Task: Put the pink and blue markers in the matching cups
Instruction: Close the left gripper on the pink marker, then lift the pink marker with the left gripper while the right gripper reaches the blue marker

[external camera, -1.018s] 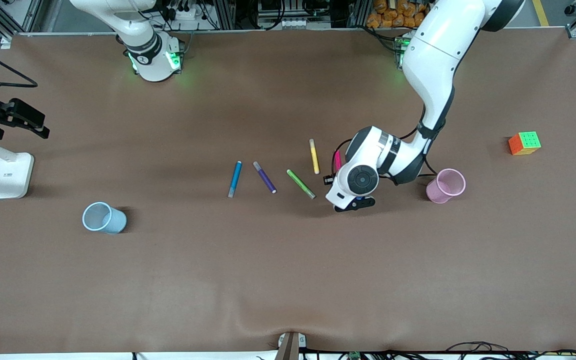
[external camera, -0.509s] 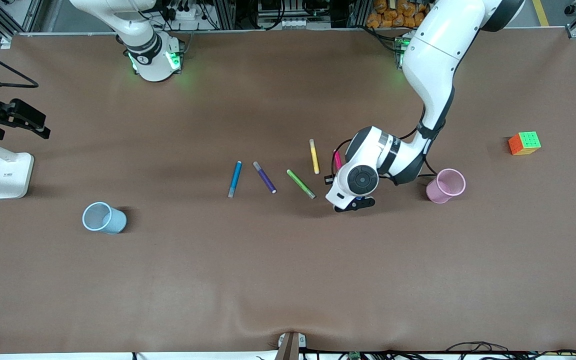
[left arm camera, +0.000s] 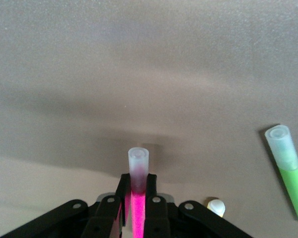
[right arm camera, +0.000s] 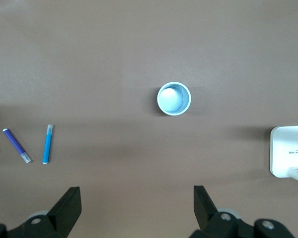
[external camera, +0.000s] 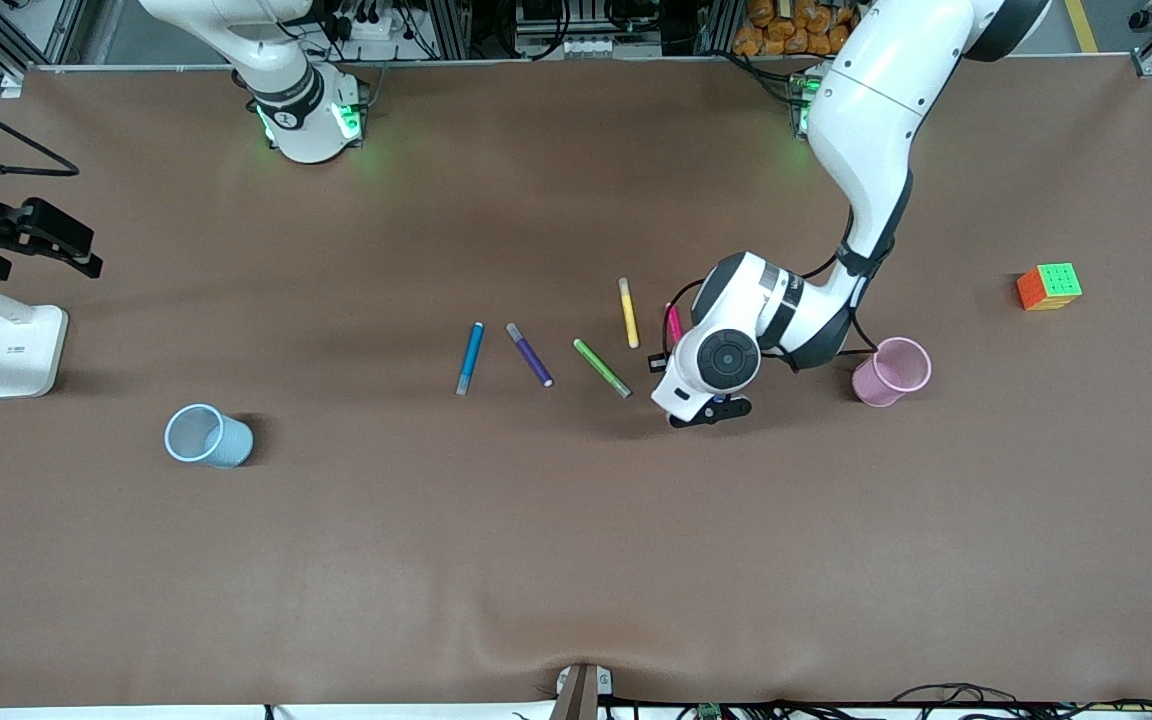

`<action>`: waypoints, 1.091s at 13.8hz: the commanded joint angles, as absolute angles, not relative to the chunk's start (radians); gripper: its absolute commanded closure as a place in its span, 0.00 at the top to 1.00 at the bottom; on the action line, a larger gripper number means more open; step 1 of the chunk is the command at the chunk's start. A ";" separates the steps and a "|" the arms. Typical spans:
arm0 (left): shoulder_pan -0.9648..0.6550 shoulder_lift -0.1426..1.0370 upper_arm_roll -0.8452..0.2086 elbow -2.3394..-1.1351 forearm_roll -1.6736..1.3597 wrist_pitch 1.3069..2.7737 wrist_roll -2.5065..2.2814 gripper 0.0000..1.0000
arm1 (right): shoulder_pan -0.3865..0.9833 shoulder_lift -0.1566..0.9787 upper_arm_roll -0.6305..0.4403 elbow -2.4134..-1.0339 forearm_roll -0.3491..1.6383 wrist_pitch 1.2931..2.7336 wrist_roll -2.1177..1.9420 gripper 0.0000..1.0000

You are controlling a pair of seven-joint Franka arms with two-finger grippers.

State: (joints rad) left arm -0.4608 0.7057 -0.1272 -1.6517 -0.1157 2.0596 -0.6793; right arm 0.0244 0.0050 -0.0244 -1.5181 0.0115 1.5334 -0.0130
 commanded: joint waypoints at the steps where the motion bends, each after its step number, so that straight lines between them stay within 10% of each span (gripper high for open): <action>1: -0.468 0.689 -0.124 -1.663 -0.117 2.059 -0.704 0.00 | 0.052 0.008 -0.026 -1.519 -0.005 1.528 -0.003 1.00; 15: -0.325 0.494 -0.080 -1.560 -0.049 1.846 -0.674 0.00 | 0.321 0.328 -0.026 -1.513 0.014 1.655 0.014 1.00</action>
State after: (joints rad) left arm -0.3696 0.5448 -0.0752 -1.6027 -0.0880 1.9334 -0.6856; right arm 0.3022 0.2621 -0.0189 -1.5334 0.0145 1.6413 0.0023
